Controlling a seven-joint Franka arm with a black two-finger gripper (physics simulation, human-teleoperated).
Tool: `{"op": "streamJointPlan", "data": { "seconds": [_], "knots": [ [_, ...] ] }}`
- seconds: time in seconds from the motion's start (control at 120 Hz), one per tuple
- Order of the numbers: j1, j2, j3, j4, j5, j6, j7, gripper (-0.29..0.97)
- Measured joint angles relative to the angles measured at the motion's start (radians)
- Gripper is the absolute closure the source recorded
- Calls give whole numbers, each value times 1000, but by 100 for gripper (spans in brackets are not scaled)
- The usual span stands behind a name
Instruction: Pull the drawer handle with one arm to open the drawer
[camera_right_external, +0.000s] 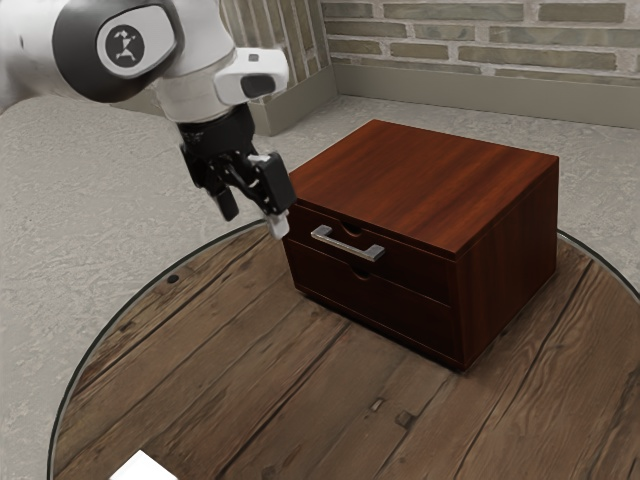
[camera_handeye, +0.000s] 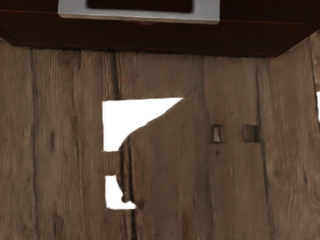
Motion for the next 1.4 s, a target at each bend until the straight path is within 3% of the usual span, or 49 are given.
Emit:
{"op": "streamJointPlan", "data": {
  "seconds": [0.283,0.392,0.525,0.617,0.783,1.092,1.275,1.4],
  "knots": [
    [50,31,30,-9,-115,5,-3,2],
    [93,34,45,-33,-121,7,-68,2],
    [136,32,26,-68,-90,10,-321,2],
    [108,31,9,-71,-63,11,-549,2],
    [16,52,12,-61,-169,-8,-889,2],
    [39,35,-28,-73,-39,90,-1309,3],
    [47,31,-28,-123,-9,168,-1470,7],
    [58,-135,-31,-351,10,285,-1555,14]
  ]
}}
